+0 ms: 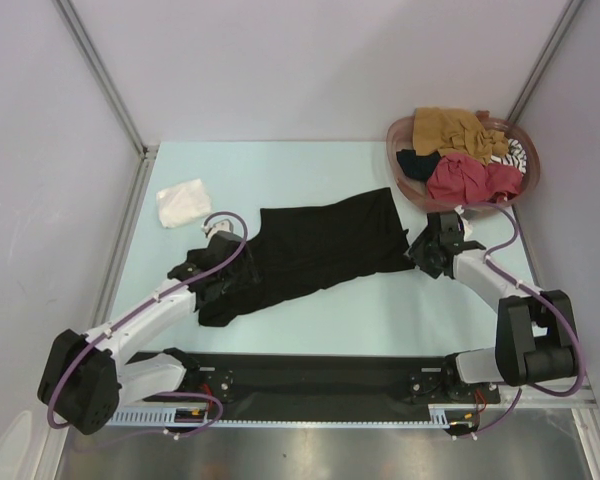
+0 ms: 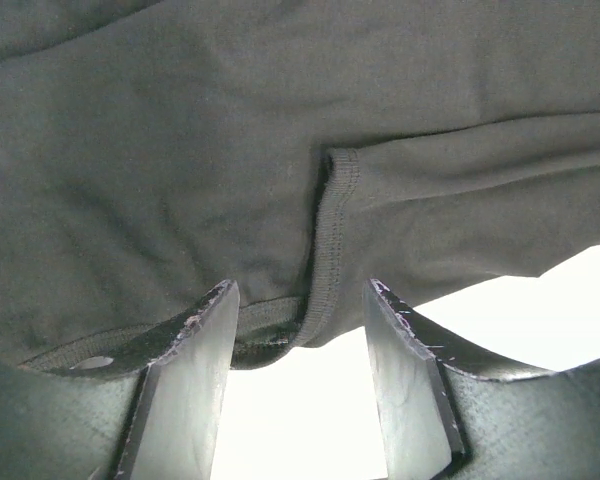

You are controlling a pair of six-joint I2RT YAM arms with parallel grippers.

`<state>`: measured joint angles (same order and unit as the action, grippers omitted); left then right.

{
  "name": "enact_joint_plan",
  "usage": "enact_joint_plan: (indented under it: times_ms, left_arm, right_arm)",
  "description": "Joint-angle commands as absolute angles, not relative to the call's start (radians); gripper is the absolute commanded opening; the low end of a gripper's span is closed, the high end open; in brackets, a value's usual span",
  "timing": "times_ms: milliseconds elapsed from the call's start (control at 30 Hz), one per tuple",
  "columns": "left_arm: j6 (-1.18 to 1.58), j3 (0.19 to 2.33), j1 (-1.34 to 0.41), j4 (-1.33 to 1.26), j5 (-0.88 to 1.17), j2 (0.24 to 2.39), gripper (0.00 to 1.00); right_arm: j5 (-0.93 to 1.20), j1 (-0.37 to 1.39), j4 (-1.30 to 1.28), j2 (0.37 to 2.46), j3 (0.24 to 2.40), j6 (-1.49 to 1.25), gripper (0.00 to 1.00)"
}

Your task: Fold and stack the tank tops

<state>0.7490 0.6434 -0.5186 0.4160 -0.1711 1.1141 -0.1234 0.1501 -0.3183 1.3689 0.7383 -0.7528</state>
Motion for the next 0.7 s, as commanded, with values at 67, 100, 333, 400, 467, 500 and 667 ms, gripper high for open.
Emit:
enact_joint_plan:
  times_ms: [67,100,333,400,467,500,667]
  left_arm:
    - [0.709,0.664,-0.503,0.394,-0.184,1.097,0.58]
    - [0.704,0.663,-0.479,0.394,-0.167,1.098,0.58]
    - [0.672,0.647,-0.368,0.391,-0.109,1.088,0.57]
    - [0.666,0.644,-0.351,0.397,-0.107,1.085,0.57]
    - [0.661,0.637,-0.342,0.397,-0.100,1.085,0.57]
    - [0.657,0.634,-0.333,0.397,-0.098,1.083,0.57]
    - [0.646,0.630,-0.316,0.406,-0.100,1.074,0.57]
  right_arm:
    - [-0.115,0.147,-0.252,1.397,0.719,-0.782,0.55]
    - [-0.120,0.147,-0.253,1.410,0.719,-0.788,0.55]
    - [-0.130,0.147,-0.216,1.489,0.729,-0.837,0.43]
    - [-0.164,0.149,-0.218,1.508,0.742,-0.842,0.37]
    - [-0.181,0.147,-0.227,1.517,0.750,-0.839,0.33]
    - [-0.195,0.146,-0.233,1.522,0.759,-0.836,0.23]
    - [-0.287,0.141,-0.352,1.465,0.741,-0.859,0.00]
